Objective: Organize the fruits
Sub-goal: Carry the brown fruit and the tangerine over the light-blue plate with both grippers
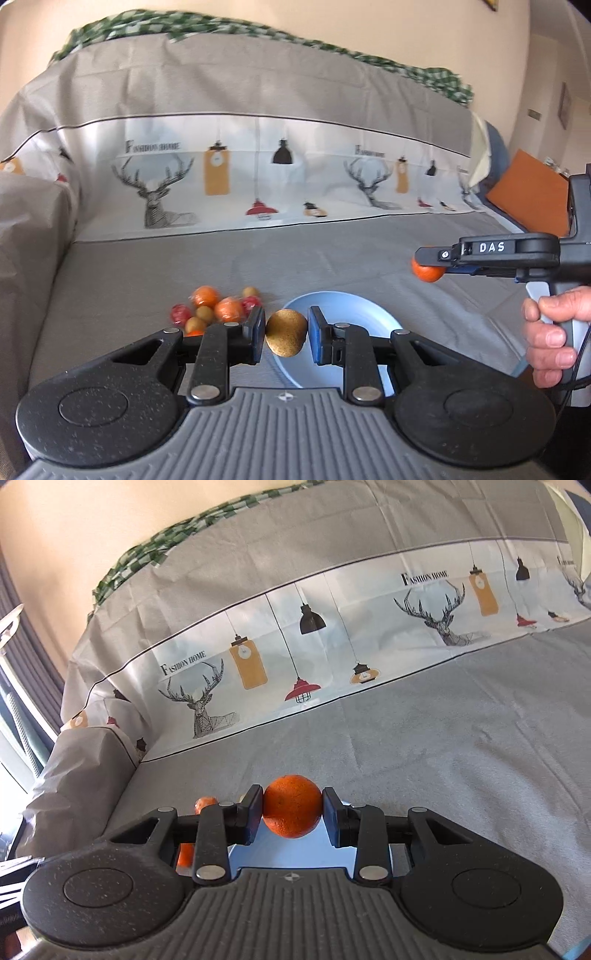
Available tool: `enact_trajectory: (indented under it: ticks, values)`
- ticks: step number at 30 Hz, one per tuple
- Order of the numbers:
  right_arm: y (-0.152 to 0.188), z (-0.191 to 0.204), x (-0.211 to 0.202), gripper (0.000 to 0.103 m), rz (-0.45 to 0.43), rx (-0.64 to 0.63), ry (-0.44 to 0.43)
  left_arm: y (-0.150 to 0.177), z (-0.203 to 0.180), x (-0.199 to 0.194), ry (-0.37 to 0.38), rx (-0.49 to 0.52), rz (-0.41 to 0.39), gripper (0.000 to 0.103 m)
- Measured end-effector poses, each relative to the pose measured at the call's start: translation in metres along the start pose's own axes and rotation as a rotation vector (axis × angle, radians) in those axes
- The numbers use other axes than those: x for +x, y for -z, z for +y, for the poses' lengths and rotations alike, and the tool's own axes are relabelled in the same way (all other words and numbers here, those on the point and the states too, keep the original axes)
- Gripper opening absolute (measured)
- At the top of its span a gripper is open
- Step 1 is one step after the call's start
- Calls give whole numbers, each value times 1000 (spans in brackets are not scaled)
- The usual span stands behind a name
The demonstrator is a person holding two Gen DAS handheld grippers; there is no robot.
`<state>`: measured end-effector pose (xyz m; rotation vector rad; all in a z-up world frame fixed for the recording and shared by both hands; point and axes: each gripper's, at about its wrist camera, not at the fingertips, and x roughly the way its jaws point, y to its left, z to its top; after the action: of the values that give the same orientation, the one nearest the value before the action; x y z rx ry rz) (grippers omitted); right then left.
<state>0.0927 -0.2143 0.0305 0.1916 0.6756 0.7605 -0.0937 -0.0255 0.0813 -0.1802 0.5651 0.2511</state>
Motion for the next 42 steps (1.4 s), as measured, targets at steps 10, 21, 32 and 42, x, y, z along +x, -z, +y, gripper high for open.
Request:
enact_trajectory:
  ticks: [10, 21, 32, 42]
  values:
    - [22, 11, -26, 36, -74, -95, 30, 18, 1, 17, 83, -54, -9, 27]
    - [20, 25, -15, 36, -9, -195, 113, 17, -2, 38, 115, 6, 5, 27]
    - [42, -12, 14, 36, -9, -176, 103, -6, -42, 65, 133, 190, 71, 27]
    - [45, -17, 43, 36, -19, -186, 89, 10, -56, 111, 129, 257, 139, 27]
